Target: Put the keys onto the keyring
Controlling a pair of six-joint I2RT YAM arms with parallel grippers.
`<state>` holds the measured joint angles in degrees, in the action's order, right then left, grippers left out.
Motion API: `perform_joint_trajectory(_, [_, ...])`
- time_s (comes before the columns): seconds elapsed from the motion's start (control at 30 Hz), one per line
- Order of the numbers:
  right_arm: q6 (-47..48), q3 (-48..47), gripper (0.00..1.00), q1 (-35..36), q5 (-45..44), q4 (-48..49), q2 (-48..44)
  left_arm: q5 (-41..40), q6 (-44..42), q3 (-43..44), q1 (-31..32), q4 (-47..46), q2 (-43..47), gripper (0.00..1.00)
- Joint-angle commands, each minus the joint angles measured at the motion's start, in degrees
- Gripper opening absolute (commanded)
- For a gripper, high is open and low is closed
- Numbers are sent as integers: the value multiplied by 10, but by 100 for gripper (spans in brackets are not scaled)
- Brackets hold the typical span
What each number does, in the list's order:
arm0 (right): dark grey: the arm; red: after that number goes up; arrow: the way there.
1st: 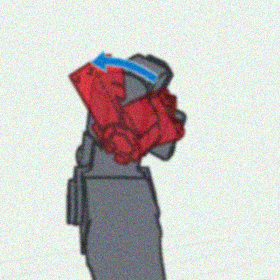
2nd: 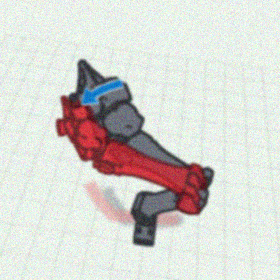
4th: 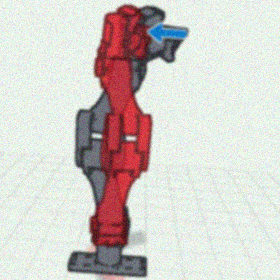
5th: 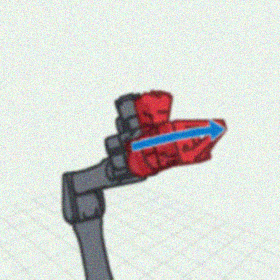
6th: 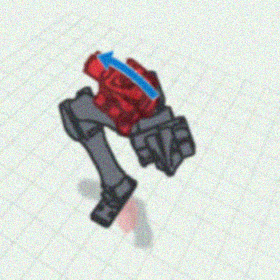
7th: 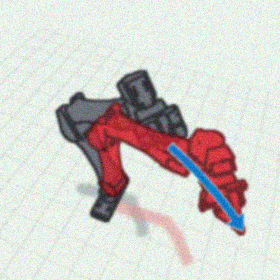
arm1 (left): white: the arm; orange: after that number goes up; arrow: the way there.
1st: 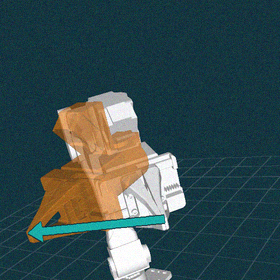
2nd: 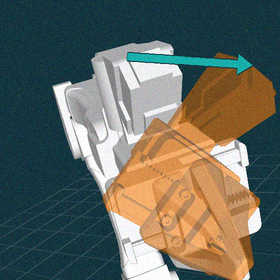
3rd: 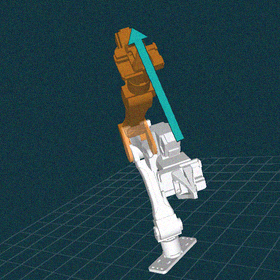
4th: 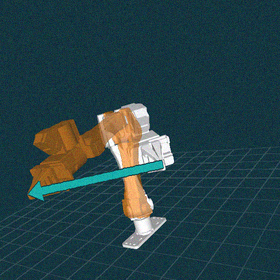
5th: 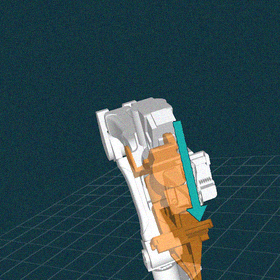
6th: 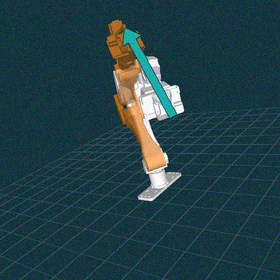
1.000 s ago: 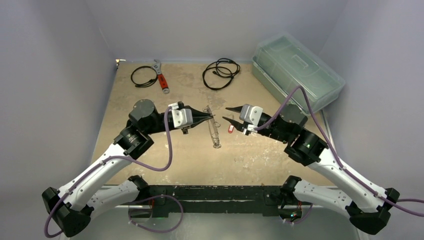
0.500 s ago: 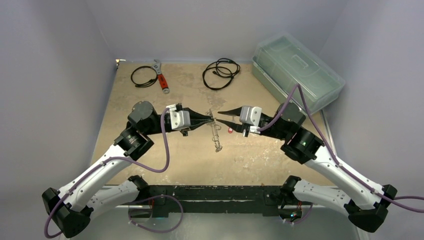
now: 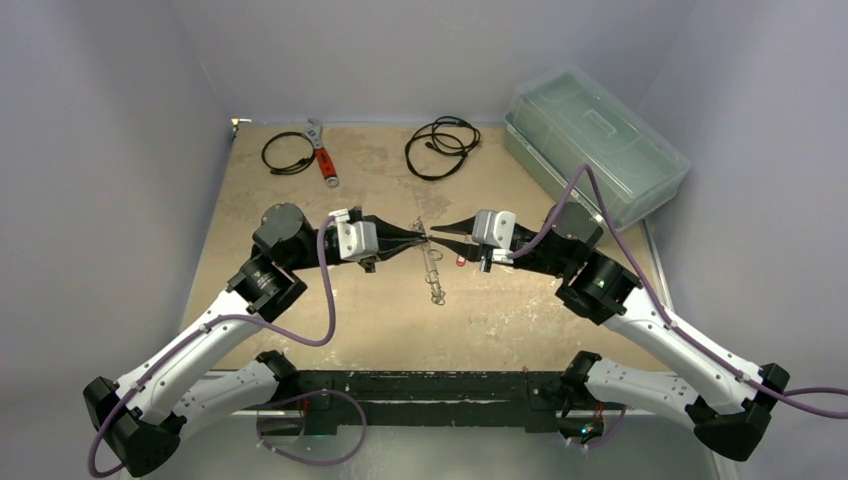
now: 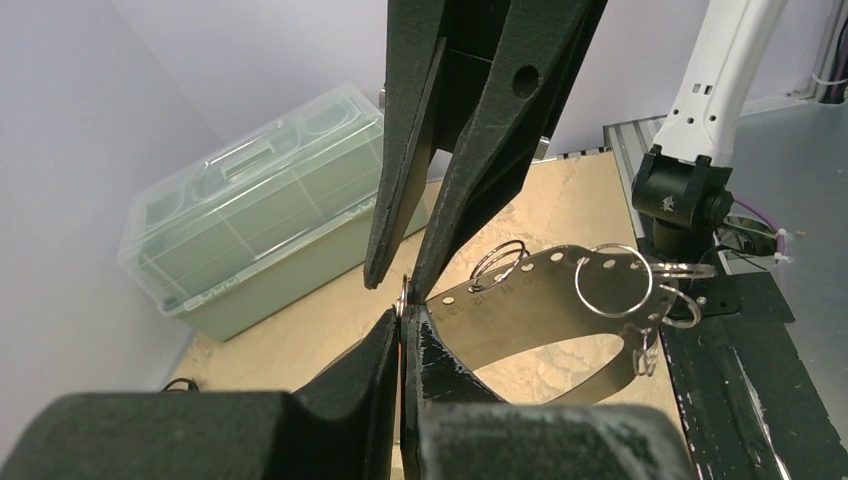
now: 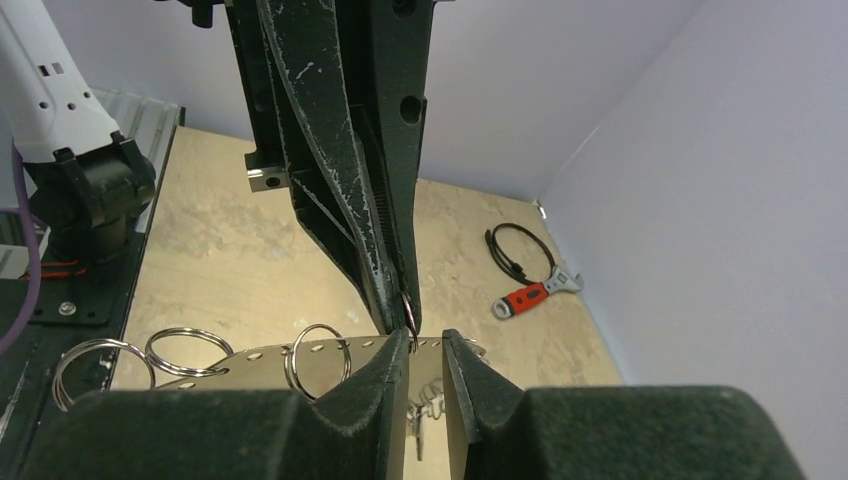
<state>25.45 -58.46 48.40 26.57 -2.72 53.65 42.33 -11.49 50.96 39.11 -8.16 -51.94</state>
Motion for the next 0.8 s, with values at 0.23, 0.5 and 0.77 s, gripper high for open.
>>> perform_joint_trajectory(0.23, [-8,-4,18,1,-4,25,13,21,9,6,-2,-42,14,0])
perform_joint_trajectory(0.5, [-7,-1,17,1,-36,50,29,23,10,6,-2,-43,19,0])
perform_joint_trajectory(0.77, [-12,1,11,1,-19,65,38,32,13,4,-2,-47,16,0])
